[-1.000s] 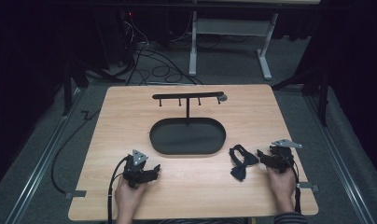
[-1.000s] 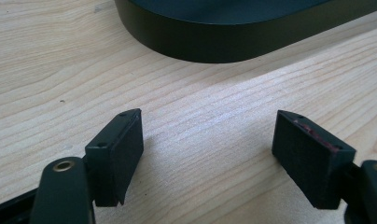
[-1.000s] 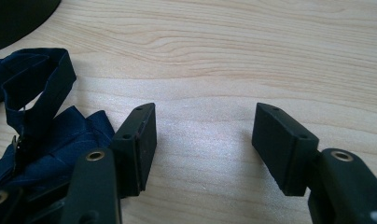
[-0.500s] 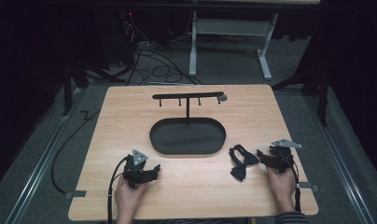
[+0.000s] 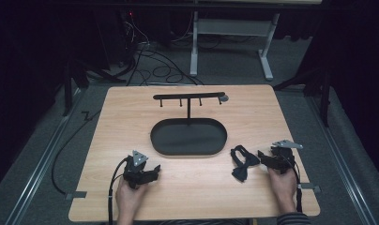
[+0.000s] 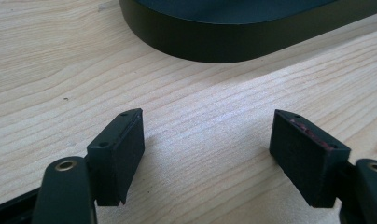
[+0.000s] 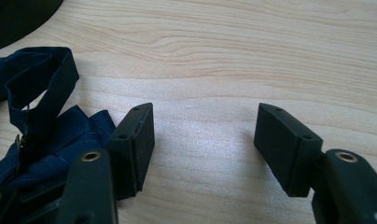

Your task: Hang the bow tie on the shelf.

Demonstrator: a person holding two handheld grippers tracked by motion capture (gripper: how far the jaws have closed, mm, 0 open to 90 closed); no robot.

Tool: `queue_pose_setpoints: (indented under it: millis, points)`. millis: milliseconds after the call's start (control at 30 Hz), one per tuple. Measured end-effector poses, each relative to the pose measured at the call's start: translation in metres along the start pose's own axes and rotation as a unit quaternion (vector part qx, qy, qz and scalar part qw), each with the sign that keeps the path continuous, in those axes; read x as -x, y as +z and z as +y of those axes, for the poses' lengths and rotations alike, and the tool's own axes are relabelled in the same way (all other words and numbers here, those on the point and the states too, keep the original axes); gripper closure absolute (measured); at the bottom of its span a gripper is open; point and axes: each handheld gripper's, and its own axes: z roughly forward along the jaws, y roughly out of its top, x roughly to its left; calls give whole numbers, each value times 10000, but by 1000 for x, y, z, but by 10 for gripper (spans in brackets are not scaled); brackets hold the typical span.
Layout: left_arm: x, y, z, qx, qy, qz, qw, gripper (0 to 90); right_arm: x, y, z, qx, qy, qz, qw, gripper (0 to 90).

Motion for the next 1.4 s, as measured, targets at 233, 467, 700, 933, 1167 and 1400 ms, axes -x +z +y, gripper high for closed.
queue_pose_setpoints:
  millis: [233,467,700,933,1167,1400]
  points:
    - [0,0,0,7,5,-4,10000,263,0,0,0,-2,-6,25,10000,415]
    - [0,0,0,6,13,-3,10000,260,2,-2,0,-12,65,24,10000,426]
    - [0,0,0,6,14,-4,10000,259,7,-18,2,115,249,294,9992,469]
    - [0,0,0,6,14,-4,10000,259,4,-32,6,196,273,559,9979,484]
    - [0,0,0,7,13,-5,10000,259,-7,-39,12,270,155,756,9967,485]
    - [0,0,0,6,14,-4,10000,259,-16,-36,21,222,-9,855,9961,480]
